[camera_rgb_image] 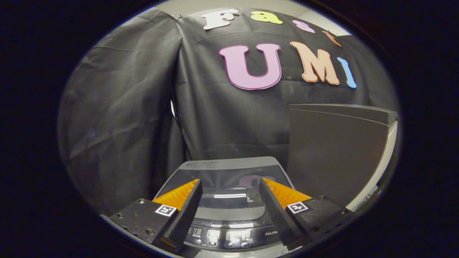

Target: Put the clothes into the washing machine and then close the washing machine lid.

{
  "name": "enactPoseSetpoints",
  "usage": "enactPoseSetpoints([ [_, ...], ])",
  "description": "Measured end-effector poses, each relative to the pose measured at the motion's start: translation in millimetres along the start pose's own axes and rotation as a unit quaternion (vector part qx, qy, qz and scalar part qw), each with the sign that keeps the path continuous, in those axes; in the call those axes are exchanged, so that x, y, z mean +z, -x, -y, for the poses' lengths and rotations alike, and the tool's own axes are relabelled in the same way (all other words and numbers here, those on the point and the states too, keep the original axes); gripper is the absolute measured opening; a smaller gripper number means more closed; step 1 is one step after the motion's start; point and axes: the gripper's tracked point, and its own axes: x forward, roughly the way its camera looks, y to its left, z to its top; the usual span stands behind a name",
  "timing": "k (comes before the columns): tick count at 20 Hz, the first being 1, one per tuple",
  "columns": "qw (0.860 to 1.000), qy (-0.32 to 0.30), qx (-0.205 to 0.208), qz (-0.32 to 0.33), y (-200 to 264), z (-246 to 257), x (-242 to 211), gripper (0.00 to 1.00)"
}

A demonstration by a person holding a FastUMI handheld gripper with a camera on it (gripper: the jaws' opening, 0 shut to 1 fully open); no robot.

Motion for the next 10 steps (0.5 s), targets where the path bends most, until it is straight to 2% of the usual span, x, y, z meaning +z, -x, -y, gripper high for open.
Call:
enactPoseSetpoints([
  [10, 1.000, 0.016, -0.008, 0.008, 73, 12, -28, 0.98],
])
